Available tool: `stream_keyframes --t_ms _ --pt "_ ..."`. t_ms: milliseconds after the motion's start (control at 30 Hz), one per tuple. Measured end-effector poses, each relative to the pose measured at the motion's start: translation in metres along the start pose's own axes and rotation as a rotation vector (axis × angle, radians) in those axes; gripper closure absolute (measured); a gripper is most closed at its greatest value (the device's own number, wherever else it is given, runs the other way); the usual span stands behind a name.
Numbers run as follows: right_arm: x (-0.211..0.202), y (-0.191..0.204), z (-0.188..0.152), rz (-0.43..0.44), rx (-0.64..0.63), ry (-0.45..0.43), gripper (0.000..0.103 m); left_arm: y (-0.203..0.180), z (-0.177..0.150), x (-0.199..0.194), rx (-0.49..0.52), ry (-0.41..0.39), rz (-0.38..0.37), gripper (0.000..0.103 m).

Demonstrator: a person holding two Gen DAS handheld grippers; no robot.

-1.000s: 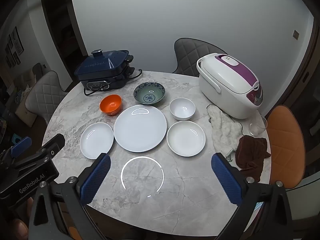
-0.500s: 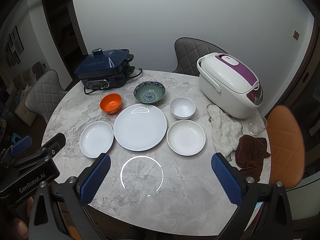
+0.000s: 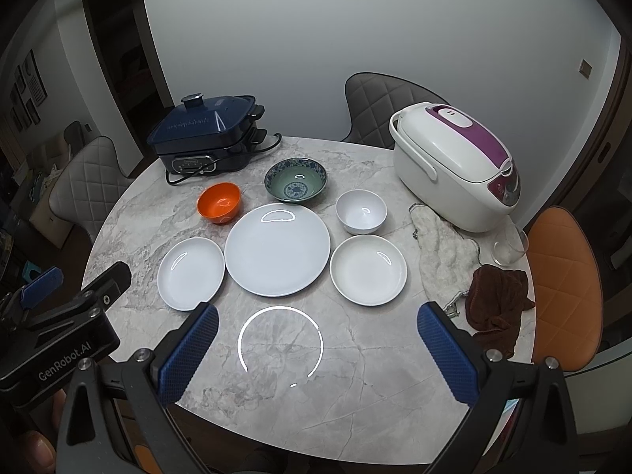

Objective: Organize plates and bowls

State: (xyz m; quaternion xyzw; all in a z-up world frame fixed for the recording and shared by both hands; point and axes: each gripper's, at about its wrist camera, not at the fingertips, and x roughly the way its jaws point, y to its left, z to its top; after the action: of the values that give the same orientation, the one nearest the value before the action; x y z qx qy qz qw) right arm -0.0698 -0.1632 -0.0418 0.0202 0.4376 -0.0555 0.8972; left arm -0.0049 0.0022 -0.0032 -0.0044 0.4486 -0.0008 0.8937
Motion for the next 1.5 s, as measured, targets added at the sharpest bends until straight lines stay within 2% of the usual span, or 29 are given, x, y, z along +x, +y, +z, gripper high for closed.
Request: stream_keyframes --t_ms 1000,1133,1500 --pt "0.005 0.001 0.001 -0.001 -0.001 0.006 0.0 0.0 -0.002 0.001 0.0 0.005 0.0 0.001" --pt "0.005 0.0 0.002 -0.001 -0.002 0.007 0.0 -0.001 -0.012 0.009 0.001 0.007 0.0 0.001" --pt "0.01 -0.001 0.003 -0.002 -0.002 0.009 0.0 -0.001 -0.013 0.011 0.001 0.011 0.002 0.001"
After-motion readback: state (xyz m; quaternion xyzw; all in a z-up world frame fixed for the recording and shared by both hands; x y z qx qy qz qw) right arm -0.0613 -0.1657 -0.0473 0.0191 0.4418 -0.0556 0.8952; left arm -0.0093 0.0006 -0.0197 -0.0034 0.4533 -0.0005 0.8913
